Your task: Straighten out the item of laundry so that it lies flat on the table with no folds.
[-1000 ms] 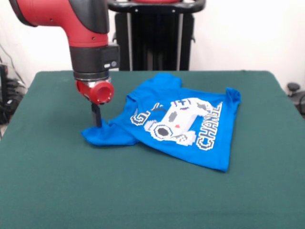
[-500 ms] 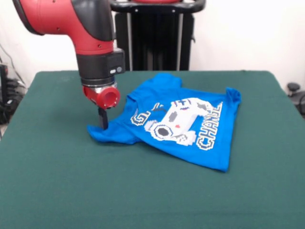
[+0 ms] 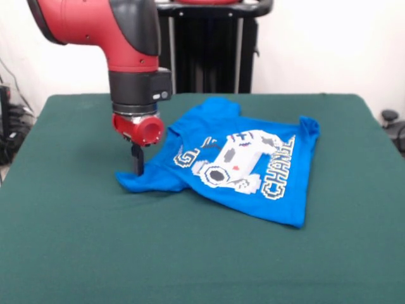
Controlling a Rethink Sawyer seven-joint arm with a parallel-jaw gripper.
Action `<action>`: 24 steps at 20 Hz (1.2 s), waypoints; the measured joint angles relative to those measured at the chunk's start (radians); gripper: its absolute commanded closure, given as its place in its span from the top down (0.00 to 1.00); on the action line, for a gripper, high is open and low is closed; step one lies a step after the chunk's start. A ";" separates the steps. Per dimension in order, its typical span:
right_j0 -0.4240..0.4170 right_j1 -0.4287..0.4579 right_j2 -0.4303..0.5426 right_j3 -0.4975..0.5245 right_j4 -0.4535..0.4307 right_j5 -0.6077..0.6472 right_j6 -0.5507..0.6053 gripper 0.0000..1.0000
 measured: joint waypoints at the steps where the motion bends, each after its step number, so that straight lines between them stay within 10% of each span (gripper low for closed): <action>1: 0.003 0.001 -0.003 0.000 0.000 -0.008 0.000 0.00; 24: 0.025 -0.008 -0.010 -0.030 -0.012 -0.231 0.000 0.00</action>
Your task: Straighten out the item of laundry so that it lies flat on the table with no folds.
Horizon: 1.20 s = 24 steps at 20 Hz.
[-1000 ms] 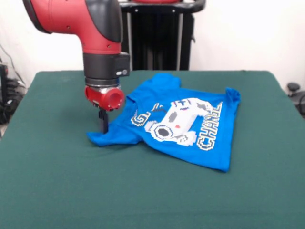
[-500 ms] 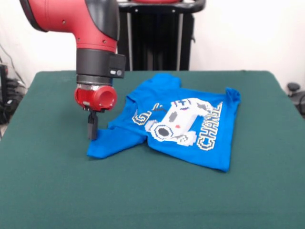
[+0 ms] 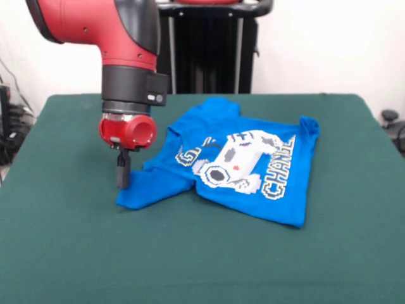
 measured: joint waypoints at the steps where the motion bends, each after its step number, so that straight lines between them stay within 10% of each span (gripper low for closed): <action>1: 0.004 0.000 0.000 0.000 0.001 0.000 0.000 0.00; 22: 0.014 -0.036 0.000 0.000 0.007 0.000 0.000 0.00; 23: 0.013 -0.042 0.000 0.000 0.007 0.000 0.000 1.00; 24: 0.013 -0.042 0.000 0.000 0.007 0.000 0.000 1.00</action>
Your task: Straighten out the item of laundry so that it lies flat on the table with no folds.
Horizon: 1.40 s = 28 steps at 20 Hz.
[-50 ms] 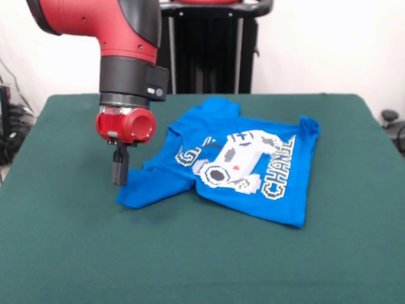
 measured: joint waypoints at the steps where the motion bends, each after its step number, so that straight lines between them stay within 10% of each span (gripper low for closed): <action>1: 0.000 0.000 0.000 0.000 0.000 0.000 0.000 1.00; 28: -0.052 -0.100 0.074 0.065 0.037 0.101 0.000 1.00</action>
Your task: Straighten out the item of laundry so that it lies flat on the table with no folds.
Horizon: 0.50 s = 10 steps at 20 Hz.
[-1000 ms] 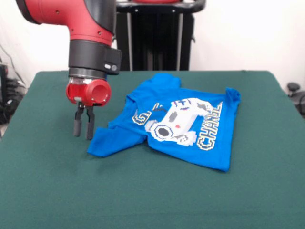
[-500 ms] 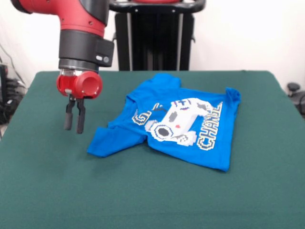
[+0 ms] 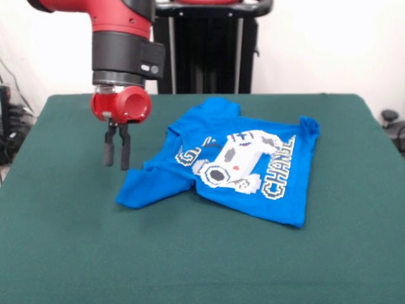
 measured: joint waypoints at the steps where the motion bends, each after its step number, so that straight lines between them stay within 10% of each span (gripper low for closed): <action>1: 0.000 0.001 0.003 0.003 0.003 0.000 0.000 1.00; 10: 0.000 0.008 0.013 0.024 0.022 0.000 0.000 1.00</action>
